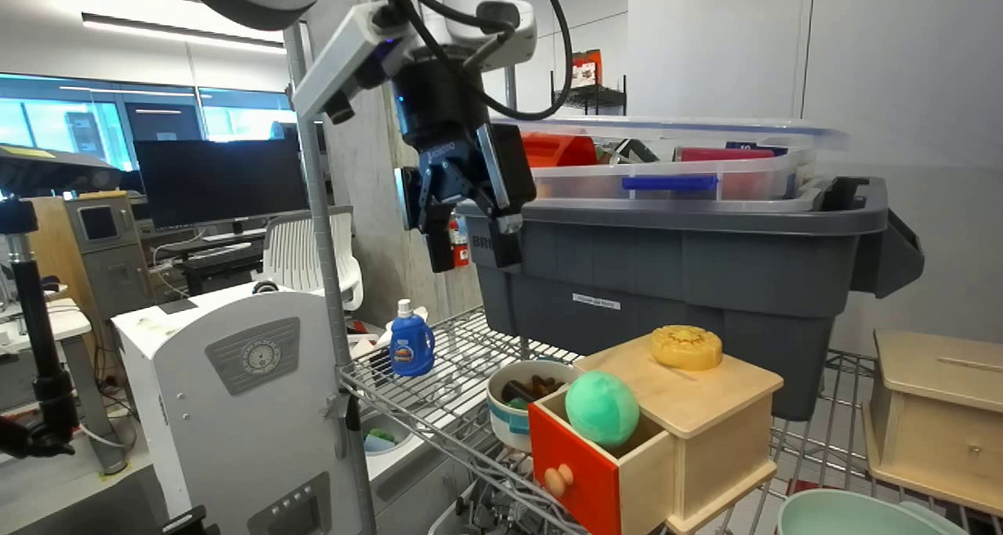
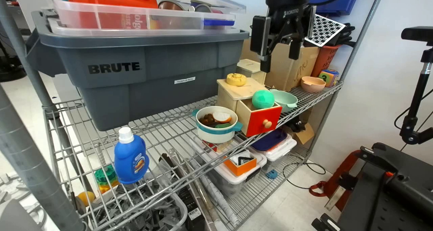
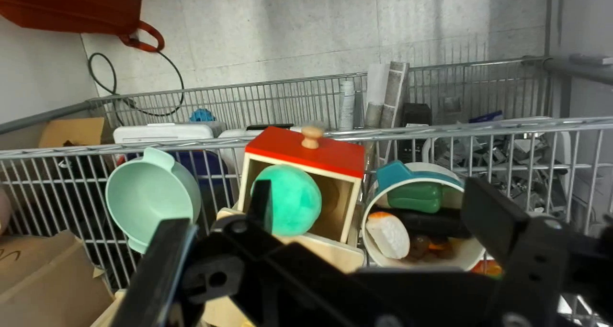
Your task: Put the apple slice in the white pot.
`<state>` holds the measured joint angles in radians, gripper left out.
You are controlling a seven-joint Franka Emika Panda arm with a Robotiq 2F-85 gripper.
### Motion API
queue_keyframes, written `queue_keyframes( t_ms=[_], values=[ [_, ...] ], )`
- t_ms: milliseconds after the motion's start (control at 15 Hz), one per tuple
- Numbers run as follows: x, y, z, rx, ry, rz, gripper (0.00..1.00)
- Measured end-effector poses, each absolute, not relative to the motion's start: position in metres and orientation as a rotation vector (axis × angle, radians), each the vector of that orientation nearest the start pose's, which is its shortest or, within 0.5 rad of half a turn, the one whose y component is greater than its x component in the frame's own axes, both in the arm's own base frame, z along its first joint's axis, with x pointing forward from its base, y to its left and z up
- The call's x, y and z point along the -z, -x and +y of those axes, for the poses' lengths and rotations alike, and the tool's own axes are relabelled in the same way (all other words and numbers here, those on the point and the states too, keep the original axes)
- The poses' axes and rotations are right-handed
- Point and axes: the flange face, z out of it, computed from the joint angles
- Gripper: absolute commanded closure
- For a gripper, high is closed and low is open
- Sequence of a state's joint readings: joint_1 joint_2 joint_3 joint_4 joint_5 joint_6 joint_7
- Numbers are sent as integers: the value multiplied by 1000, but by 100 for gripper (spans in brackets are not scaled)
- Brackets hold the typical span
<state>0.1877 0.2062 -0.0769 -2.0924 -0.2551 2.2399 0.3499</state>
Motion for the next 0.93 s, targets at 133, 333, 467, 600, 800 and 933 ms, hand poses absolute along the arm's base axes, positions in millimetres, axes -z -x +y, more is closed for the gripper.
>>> queue_keyframes(
  t_ms=[133,333,467,600,800,933],
  values=[
    [-328,-551,54,-10,3365,121,0],
    [-335,-526,59,-5,3379,88,0],
    [-339,-505,70,4,3394,50,0],
    [-344,-482,83,26,3410,13,0],
    [-356,-454,96,74,3417,-15,0],
    [-367,-444,96,114,3417,-13,0]
  ],
)
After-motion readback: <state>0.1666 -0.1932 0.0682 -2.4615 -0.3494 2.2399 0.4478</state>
